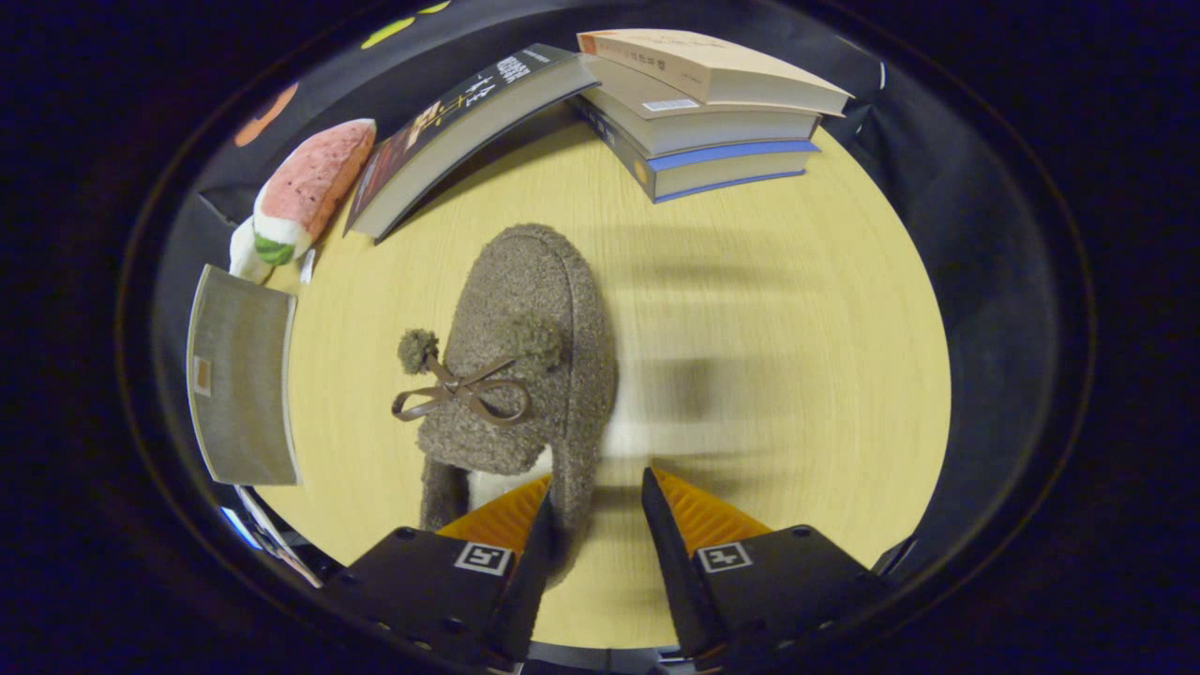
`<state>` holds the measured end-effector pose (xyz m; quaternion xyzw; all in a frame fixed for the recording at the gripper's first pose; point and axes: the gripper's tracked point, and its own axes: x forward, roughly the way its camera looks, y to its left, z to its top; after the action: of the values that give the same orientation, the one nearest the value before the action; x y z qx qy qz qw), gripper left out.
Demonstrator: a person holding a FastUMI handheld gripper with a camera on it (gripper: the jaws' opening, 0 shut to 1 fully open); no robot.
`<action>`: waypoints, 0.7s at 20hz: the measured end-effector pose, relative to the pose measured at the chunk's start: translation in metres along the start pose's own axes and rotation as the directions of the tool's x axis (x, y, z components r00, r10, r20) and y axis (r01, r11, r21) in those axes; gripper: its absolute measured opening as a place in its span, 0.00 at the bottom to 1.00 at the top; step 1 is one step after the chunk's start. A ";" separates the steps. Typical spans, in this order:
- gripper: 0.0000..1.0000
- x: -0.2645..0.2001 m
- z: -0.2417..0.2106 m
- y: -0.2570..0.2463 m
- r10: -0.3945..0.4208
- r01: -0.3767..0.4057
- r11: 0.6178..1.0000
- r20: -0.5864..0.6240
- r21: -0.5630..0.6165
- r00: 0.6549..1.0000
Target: Open the storage box then place both shoes into the box .Put the left shoe in first, then the right shoe, with the right side of both shoes facing outward in a uniform manner.
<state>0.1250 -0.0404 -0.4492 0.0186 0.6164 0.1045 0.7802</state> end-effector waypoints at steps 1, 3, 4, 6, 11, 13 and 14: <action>0.41 0.001 -0.003 0.007 0.030 -0.030 1.000 -0.001 -0.003 1.000; 0.17 0.002 -0.002 0.008 0.025 -0.026 1.000 0.015 0.008 1.000; 0.16 0.000 -0.001 0.009 0.033 -0.033 0.999 0.025 -0.005 0.999; 0.04 0.001 -0.001 0.008 0.011 -0.011 1.000 0.032 0.020 0.999; 0.00 -0.022 -0.012 0.026 0.028 -0.031 0.992 0.029 0.121 0.999; 0.00 -0.046 -0.014 0.045 0.056 -0.064 0.989 0.059 0.136 0.997; 0.00 -0.059 -0.012 0.054 0.063 -0.073 0.988 0.075 0.139 0.995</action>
<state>0.0926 0.0000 -0.3869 0.0987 0.5934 0.0864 0.7942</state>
